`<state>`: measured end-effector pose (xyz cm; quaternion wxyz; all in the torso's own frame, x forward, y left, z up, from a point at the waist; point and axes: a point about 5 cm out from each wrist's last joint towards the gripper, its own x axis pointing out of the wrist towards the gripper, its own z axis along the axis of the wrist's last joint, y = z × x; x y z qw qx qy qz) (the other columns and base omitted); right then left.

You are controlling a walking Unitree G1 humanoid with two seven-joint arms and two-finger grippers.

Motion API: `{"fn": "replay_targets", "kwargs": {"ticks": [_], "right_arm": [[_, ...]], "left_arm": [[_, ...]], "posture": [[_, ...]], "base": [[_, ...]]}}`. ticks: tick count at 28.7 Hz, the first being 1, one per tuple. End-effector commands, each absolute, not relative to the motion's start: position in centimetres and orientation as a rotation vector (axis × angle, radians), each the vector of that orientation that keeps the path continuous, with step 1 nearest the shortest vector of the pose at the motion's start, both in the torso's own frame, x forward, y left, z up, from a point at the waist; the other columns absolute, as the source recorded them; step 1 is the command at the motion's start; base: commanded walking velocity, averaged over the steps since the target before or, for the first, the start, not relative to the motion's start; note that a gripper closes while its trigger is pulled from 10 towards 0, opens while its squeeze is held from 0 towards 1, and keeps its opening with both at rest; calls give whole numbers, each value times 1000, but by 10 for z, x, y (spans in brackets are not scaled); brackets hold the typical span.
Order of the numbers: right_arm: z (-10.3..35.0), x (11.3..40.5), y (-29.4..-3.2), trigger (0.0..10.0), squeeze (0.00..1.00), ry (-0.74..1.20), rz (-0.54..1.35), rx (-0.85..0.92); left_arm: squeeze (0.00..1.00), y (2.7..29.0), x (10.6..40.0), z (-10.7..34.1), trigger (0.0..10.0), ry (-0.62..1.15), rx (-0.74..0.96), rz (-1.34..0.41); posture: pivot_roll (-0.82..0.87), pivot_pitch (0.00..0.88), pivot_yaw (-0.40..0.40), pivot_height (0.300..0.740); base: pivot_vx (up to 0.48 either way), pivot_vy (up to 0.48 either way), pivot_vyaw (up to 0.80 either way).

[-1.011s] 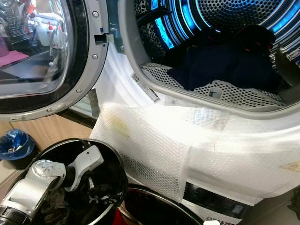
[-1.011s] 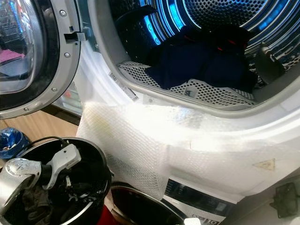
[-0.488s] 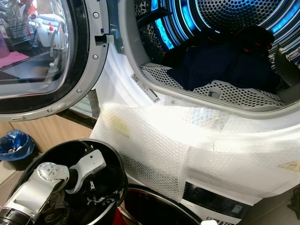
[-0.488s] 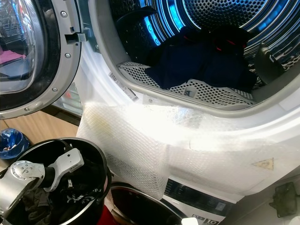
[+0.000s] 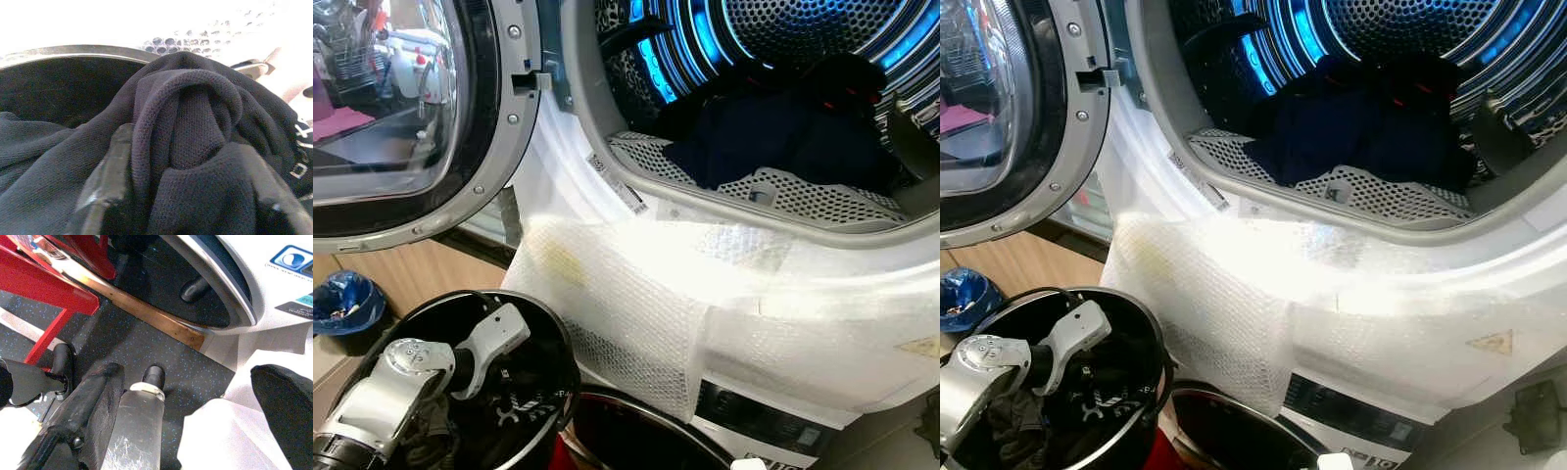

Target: Clothes washing

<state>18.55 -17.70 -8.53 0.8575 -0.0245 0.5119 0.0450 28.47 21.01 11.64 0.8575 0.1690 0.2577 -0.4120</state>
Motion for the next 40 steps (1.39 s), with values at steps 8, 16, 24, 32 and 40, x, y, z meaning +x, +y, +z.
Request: {"fn": "replay_targets", "kwargs": {"ticks": [8, 16, 24, 32, 40], "right_arm": [[-84, 188, -175, 10000, 0, 1076, 97, -51], [-82, 194, -169, 10000, 0, 1055, 123, -61], [-80, 197, -166, 10000, 0, 1039, 138, -57], [-65, 223, -161, 10000, 0, 899, 180, 20], [-59, 229, -173, 10000, 0, 862, 199, 50]], "left_arm": [[0, 210, 280, 120, 0, 526, 292, -865], [0, 206, 279, 127, 0, 470, 221, -838], [0, 204, 277, 143, 0, 370, 117, -804], [0, 204, 245, 197, 0, 144, -38, -908], [0, 200, 218, 232, 0, 80, 4, -1025]], "posture": [[32, 49, -65, 740], [44, 48, -65, 740], [61, 47, -68, 740], [115, 41, -77, 740], [140, 36, -75, 740]], "base": [[0, 0, 0], [0, 0, 0], [0, 0, 0], [0, 0, 0], [0, 0, 0]]}}
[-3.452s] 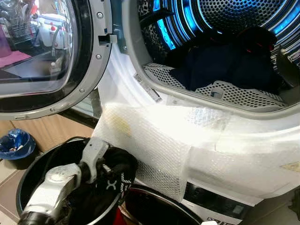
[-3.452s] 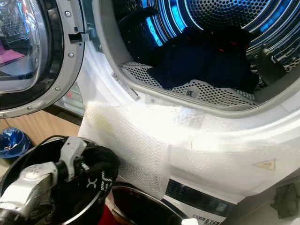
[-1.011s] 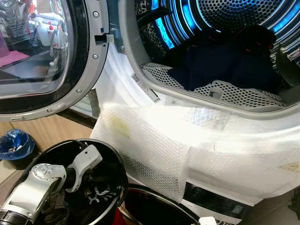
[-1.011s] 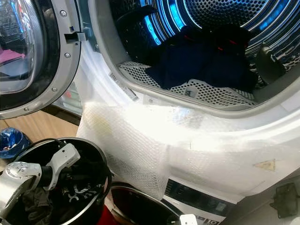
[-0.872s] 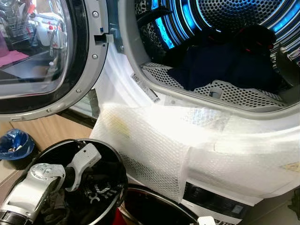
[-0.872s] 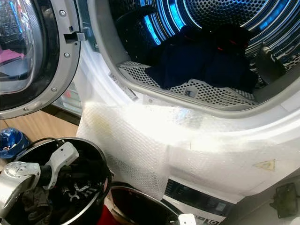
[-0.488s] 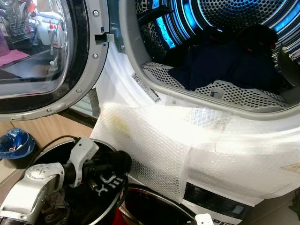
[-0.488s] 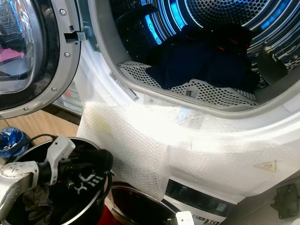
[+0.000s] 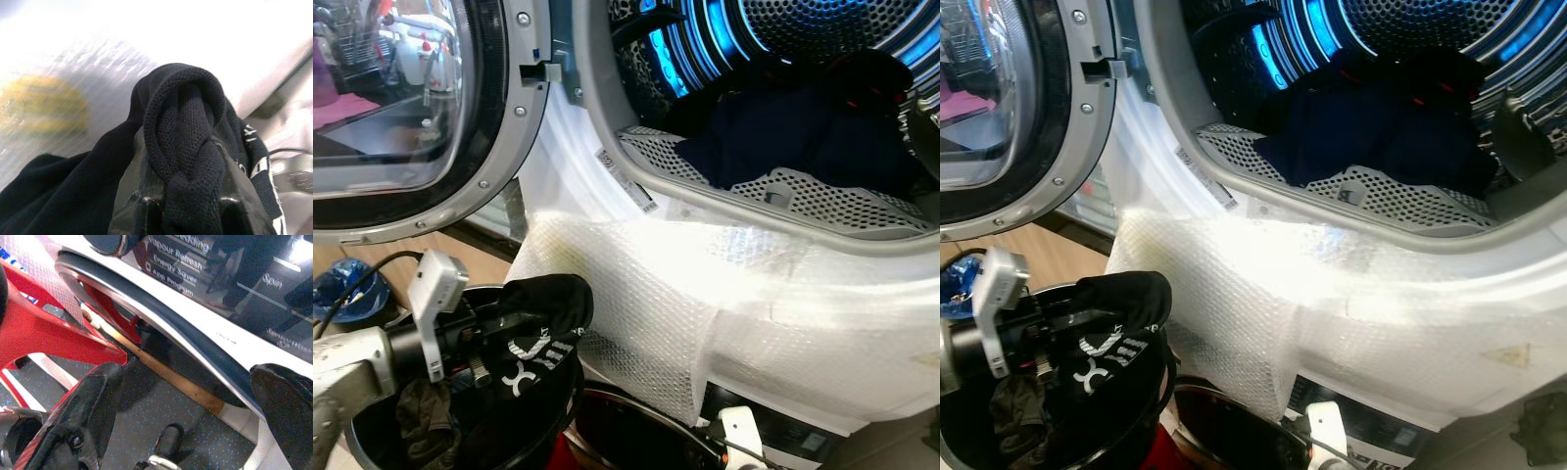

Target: Clothes washing

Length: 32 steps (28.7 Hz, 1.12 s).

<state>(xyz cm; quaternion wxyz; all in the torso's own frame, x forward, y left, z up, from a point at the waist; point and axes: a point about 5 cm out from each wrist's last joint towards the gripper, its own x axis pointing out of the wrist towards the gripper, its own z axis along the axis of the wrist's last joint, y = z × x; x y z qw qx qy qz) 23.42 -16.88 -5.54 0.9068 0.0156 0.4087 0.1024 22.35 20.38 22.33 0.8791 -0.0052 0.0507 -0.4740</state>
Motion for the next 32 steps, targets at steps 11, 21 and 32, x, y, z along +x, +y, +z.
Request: {"fn": "replay_targets", "kwargs": {"ticks": [11, 21, 32], "right_arm": [[-37, 238, -207, 10000, 988, 737, 409, 103], [-12, 191, -236, 10000, 1000, 704, 983, 107], [77, 190, -169, 10000, 1000, 296, 1328, 258]], "left_arm": [[0, 206, 199, 251, 0, 134, 18, -1081], [0, 198, 203, 253, 0, 134, 9, -1133], [0, 187, 215, 255, 0, 138, -4, -1205]], "posture": [[135, 26, -52, 740], [96, 12, -44, 740], [55, 32, -20, 740]], "base": [[0, 0, 0], [0, 0, 0], [0, 0, 0]]}}
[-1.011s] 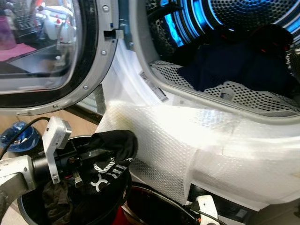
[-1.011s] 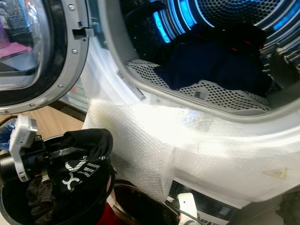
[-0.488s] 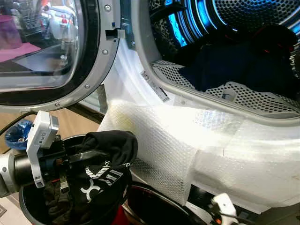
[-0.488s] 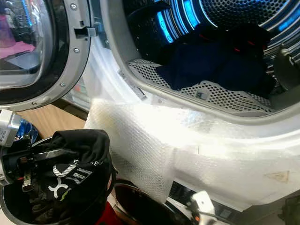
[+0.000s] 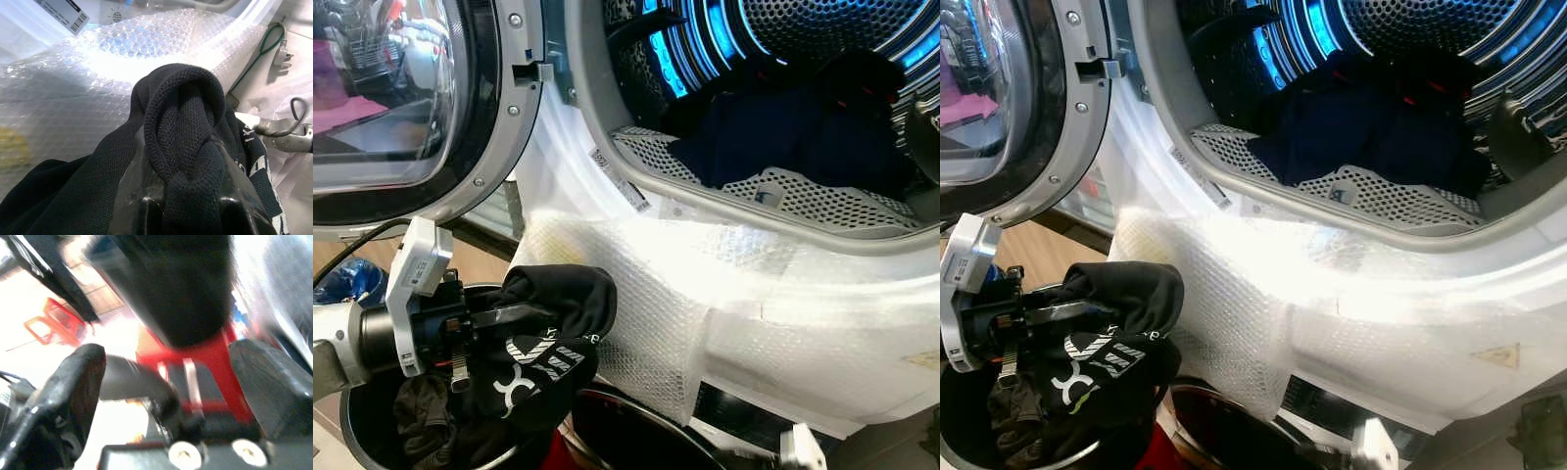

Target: Clothes washing

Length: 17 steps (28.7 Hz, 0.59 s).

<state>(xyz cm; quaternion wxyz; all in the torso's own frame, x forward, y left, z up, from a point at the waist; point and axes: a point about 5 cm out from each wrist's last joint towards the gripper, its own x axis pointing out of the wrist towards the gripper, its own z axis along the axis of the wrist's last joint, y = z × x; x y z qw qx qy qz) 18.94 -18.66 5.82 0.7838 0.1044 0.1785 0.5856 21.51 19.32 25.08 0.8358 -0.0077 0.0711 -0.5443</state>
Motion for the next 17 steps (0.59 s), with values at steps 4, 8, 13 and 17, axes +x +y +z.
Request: {"fn": "replay_targets", "kwargs": {"ticks": [4, 8, 13, 17], "right_arm": [[100, 187, -154, 10000, 1000, 203, 1365, 297], [119, 186, -144, 10000, 1000, 149, 1382, 300], [121, 184, -128, 10000, 1000, 202, 1341, 238], [112, 195, -122, 10000, 1000, 211, 1224, 227]], "left_arm": [[0, 186, 216, 255, 0, 140, -5, -1212], [0, 185, 219, 258, 0, 125, -9, -1209], [0, 183, 231, 262, 0, 57, -30, -1141], [0, 176, 228, 260, 0, 55, -51, -1183]], "posture": [[55, 32, -20, 740], [53, 41, -18, 740], [43, 42, -22, 740], [43, 39, -25, 740]], "base": [[0, 0, 0], [0, 0, 0], [0, 0, 0], [0, 0, 0]]}}
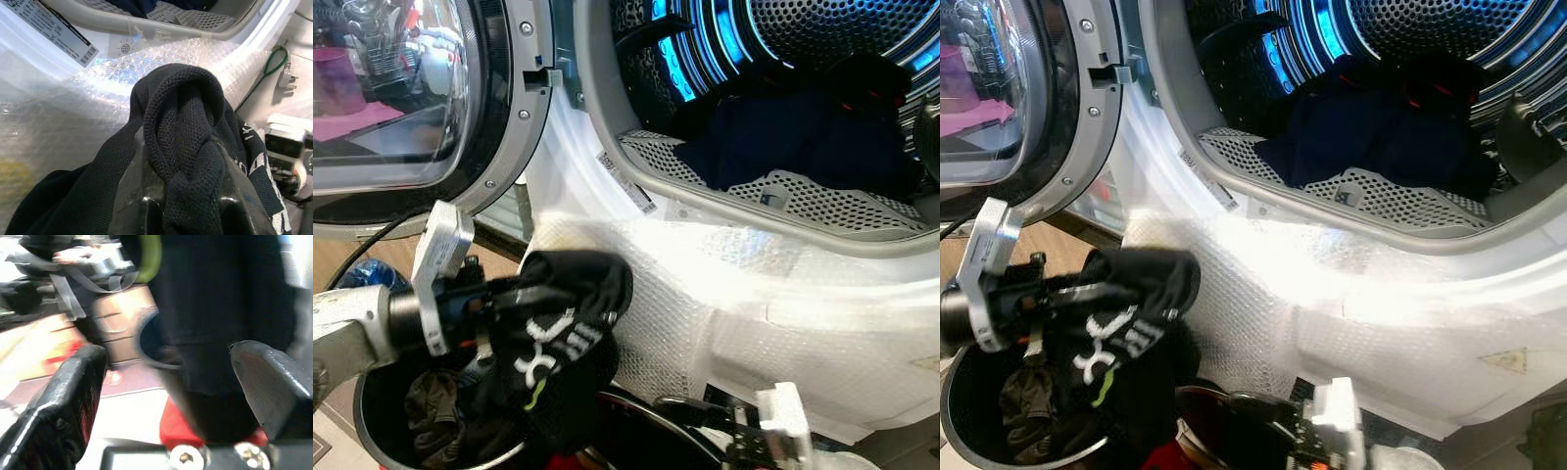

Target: Clothes washing

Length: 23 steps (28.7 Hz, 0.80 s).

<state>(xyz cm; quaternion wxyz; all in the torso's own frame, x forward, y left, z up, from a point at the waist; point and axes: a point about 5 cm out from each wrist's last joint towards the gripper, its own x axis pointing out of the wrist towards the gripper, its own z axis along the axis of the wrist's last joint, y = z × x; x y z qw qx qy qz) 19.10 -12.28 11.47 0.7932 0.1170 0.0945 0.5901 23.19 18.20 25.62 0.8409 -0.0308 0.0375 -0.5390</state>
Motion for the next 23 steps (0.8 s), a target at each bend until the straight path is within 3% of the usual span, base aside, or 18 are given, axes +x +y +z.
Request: {"fn": "replay_targets", "kwargs": {"ticks": [1, 5, 6, 7, 16, 21, 23], "right_arm": [[107, 203, -120, 10000, 1000, 214, 1147, 216], [104, 215, -114, 10000, 1000, 209, 1042, 196], [105, 218, -111, 10000, 59, 202, 1018, 205], [106, 221, -108, 10000, 0, 197, 992, 216], [120, 216, -81, 10000, 0, 145, 1041, 329], [125, 200, -80, 10000, 0, 152, 1174, 367], [120, 203, -83, 10000, 0, 188, 1145, 321]], "left_arm": [[0, 174, 226, 259, 0, 63, -56, -1193], [0, 172, 227, 257, 0, 65, -64, -1189], [0, 171, 227, 257, 0, 62, -67, -1187], [0, 170, 228, 257, 0, 58, -69, -1185], [0, 165, 239, 257, 0, 15, -82, -1121], [0, 165, 251, 257, 0, -21, -85, -1022], [0, 161, 256, 255, 0, -21, -100, -997]], "posture": [[39, 38, -24, 740], [39, 38, -24, 740], [47, 32, -26, 740], [47, 32, -26, 740], [49, 38, -31, 740], [44, 40, -29, 740], [38, 41, -28, 740]], "base": [[0, 0, 0], [0, 0, 0], [0, 0, 0], [0, 0, 0], [0, 0, 0], [0, 0, 0], [0, 0, 0]]}}
